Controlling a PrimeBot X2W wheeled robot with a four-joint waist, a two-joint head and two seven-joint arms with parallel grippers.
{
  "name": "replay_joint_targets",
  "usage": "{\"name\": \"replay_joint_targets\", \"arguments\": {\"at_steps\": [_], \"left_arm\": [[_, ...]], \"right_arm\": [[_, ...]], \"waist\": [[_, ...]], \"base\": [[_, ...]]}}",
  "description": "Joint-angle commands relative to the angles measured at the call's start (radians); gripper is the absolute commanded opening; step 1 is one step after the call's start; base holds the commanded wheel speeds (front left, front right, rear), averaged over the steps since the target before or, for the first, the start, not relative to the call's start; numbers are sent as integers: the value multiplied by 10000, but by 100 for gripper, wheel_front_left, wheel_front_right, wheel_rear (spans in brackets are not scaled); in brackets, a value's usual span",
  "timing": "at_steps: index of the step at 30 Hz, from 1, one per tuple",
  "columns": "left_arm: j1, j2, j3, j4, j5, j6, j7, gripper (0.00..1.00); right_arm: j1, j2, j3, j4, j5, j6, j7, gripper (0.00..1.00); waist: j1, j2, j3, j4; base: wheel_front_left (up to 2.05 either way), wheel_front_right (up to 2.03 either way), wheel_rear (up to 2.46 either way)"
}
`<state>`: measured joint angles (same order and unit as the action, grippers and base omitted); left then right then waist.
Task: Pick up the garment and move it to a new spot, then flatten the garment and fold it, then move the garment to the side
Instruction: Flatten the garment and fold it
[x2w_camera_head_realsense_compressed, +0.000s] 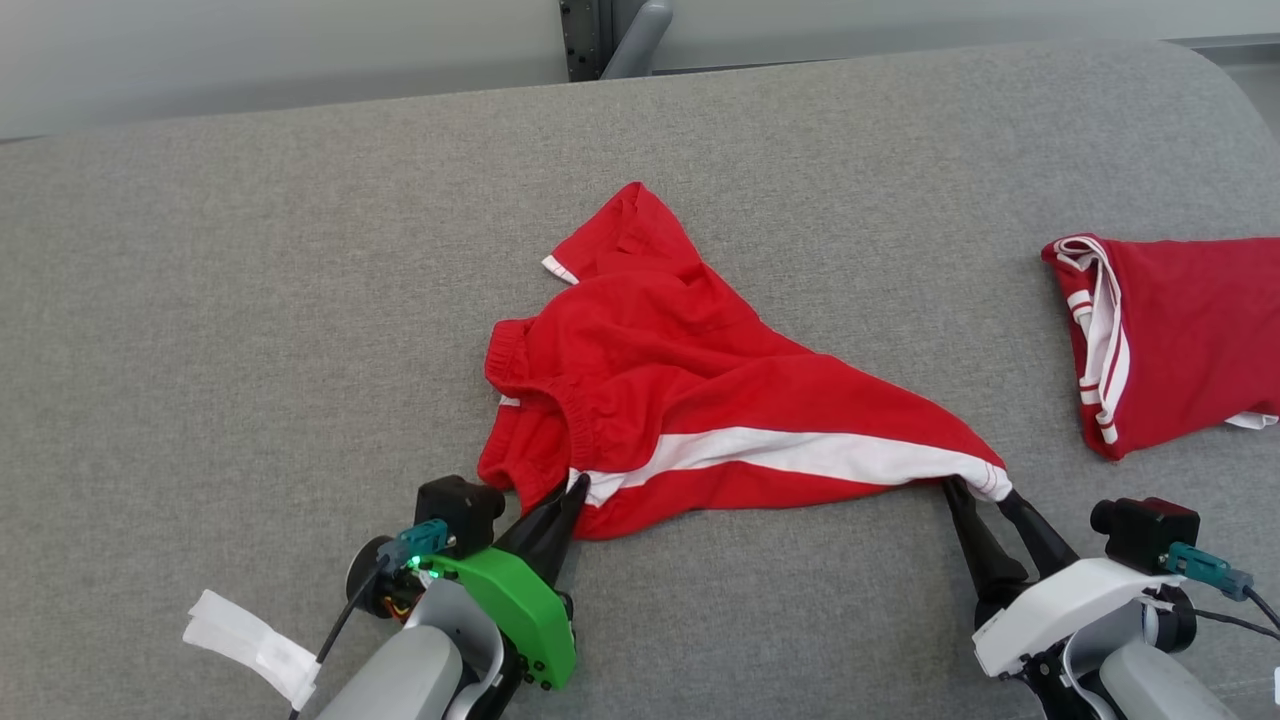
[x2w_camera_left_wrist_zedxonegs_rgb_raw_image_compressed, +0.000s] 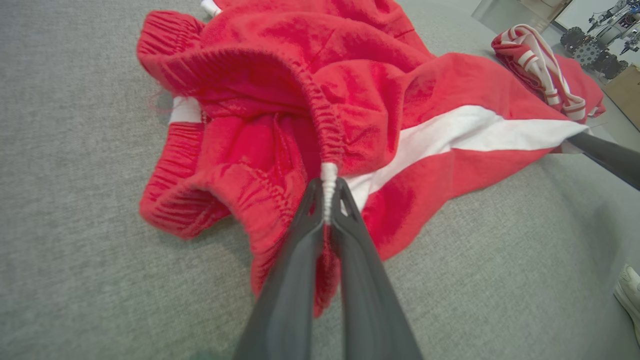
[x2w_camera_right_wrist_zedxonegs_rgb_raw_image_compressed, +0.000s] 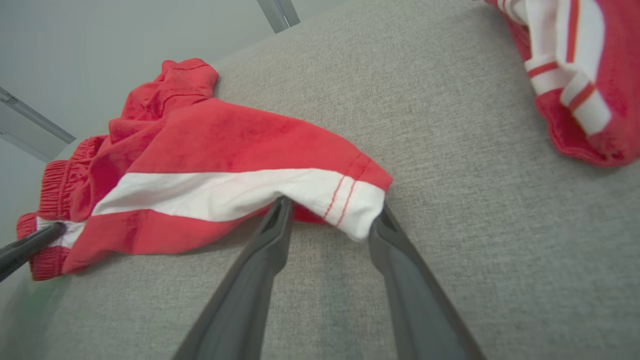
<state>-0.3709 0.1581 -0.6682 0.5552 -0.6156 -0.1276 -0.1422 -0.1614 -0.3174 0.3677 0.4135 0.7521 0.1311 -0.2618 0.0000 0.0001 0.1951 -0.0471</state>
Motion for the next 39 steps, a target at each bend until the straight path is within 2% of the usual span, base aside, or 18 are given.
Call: {"name": "replay_joint_targets", "arguments": {"at_steps": [1,2,3,4,5,7,18,24,28,33,36,39], "left_arm": [[-202,81,11,-4,-60,19,-32,0],[-211,85,9,-6,-65,25,-30,0],[-213,86,2,-8,-73,27,-30,0],[-212,86,-4,-9,-75,27,-27,0],[-212,87,-8,-7,-71,27,-29,0],[-215,93,-9,1,-96,30,-38,0],[-213,313,196,-183,-329,143,-131,0],[181,647,576,-1145,-712,214,-136,0],[557,1133,854,-2718,-1134,286,238,0],[674,2022,1358,-5748,-1799,535,1426,0],[-109,2687,1842,-7451,-2237,694,2538,0],[-1483,3315,2373,-8289,-2598,757,3727,0]], "right_arm": [[-90,-38,-47,-80,-81,-8,-37,71],[-85,-46,-60,-105,-76,-8,-37,67],[-77,-54,-68,-128,-65,-8,-37,49],[-73,-70,-82,-156,-70,-8,-36,43],[-70,-86,-82,-206,-66,-8,-36,31],[-66,-130,-79,-355,-71,-8,-35,0],[121,-602,-36,-1305,156,-8,-28,0],[386,-1194,-120,-2272,615,-8,437,0],[566,-1688,-579,-3430,1063,-8,934,0],[558,-2461,-1485,-5495,1740,-5,1947,0],[-118,-2888,-2157,-6498,2003,-5,2792,0],[-1250,-3122,-2538,-6825,2082,-3,3920,0]], "waist": [[0,-1,11,-17],[0,-1,15,-22],[0,-1,19,-25],[0,-1,22,-25],[0,-1,21,-25],[0,-1,15,-31],[0,-1,-49,-53],[0,-1,-105,-32],[0,-1,-144,2],[0,-1,73,194],[0,-1,424,354],[0,-1,910,526]], "base": [[0,0,0],[0,0,0],[0,0,0],[0,0,0],[0,0,0],[0,0,0],[0,0,0],[0,0,0],[0,0,0],[0,0,0],[0,0,0],[0,0,0]]}}
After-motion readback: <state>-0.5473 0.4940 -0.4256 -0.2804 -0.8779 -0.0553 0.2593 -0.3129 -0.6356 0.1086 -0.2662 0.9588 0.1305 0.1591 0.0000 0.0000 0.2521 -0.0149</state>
